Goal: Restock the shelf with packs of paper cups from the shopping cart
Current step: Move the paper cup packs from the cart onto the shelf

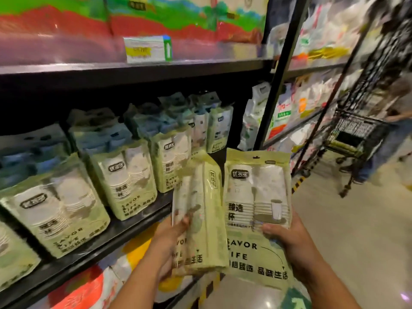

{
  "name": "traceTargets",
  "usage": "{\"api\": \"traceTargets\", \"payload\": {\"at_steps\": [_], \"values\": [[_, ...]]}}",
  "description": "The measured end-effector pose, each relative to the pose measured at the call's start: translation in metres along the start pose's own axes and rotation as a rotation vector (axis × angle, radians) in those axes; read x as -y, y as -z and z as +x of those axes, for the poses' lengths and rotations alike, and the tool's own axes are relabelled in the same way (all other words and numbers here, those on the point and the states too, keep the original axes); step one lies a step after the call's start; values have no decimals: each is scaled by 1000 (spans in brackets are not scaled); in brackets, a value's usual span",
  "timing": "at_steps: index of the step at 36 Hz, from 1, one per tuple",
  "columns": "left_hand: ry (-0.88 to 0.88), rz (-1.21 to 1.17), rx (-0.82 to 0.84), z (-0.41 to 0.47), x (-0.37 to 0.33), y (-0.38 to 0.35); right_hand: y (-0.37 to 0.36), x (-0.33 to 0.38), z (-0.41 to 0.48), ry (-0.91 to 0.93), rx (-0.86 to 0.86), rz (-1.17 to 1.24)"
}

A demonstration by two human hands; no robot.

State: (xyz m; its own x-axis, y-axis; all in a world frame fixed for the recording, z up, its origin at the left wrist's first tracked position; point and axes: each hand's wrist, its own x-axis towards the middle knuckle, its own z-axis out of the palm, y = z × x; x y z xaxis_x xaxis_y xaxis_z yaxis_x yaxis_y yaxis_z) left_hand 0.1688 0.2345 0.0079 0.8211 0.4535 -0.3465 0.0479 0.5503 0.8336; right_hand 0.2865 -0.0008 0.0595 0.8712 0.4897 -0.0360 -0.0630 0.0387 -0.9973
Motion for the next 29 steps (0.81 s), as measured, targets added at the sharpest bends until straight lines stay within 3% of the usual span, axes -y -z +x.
{"api": "traceTargets", "payload": {"at_steps": [5, 11, 20, 24, 29], "values": [[26, -48, 98, 53, -30, -11, -4, 10, 54, -1, -58, 6], [-60, 3, 84, 113, -42, -25, 2, -3, 100, -1, -183, -33], [-485, 575, -96, 167, -51, -77, 33, -15, 171, -12, -307, -135], [-571, 604, -259, 205, -47, -99, 49, -27, 224, -7, -337, -104], [-577, 544, -358, 246, -43, -115, 66, -26, 301, 55, -241, -196]]}}
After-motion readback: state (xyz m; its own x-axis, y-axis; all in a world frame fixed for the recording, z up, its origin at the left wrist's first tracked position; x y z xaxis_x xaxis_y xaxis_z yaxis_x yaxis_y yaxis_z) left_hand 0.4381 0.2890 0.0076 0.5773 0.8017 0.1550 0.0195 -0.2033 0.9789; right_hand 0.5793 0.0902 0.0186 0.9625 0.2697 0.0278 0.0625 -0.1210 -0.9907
